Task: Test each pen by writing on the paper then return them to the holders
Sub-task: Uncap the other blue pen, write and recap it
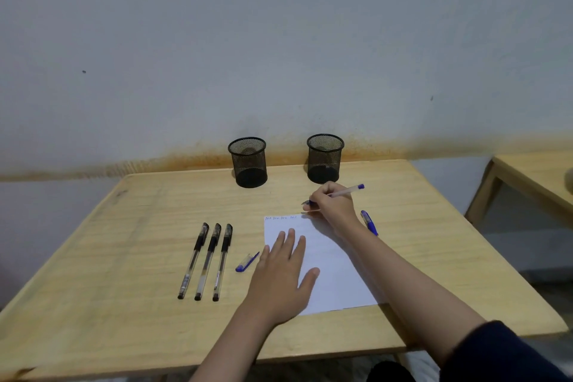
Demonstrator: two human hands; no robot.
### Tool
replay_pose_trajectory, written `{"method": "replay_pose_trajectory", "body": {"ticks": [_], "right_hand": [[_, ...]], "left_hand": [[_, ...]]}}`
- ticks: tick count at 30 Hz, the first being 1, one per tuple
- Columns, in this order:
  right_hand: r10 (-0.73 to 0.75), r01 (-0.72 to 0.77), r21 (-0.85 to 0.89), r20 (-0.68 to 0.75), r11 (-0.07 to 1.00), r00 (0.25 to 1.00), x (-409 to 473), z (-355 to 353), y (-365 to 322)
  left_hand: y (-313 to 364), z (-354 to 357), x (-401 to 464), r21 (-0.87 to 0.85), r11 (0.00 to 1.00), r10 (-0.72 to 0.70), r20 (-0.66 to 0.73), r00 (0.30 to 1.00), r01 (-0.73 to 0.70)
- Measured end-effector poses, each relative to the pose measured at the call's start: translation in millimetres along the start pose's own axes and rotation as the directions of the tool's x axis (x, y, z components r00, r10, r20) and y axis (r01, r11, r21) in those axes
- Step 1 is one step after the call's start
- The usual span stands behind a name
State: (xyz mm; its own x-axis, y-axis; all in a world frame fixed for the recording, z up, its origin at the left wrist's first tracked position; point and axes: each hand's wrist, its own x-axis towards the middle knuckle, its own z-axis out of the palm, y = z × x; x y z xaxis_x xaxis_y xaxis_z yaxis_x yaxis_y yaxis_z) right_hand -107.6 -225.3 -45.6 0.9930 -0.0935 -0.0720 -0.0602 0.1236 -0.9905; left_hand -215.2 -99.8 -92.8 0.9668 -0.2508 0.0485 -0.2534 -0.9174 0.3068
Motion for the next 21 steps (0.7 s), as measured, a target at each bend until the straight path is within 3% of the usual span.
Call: {"method": "replay_pose_trajectory", "body": {"ticks": [6, 12, 21], "right_hand": [[-0.016, 0.016, -0.018, -0.031, 1.0, 0.999, 7, 4, 15], [-0.1, 0.083, -0.15, -0.111, 0.985, 0.989, 11, 7, 21], [-0.163, 0.148, -0.255, -0.039, 0.955, 0.986, 10, 7, 24]], "left_hand": [[-1, 2, 1, 0.001, 1.0, 0.0, 0.002, 1.0, 0.0], [-1, 4, 3, 0.011, 1.0, -0.002, -0.019, 1.0, 0.002], [-2, 6, 3, 0.017, 1.0, 0.006, -0.016, 1.0, -0.005]]}}
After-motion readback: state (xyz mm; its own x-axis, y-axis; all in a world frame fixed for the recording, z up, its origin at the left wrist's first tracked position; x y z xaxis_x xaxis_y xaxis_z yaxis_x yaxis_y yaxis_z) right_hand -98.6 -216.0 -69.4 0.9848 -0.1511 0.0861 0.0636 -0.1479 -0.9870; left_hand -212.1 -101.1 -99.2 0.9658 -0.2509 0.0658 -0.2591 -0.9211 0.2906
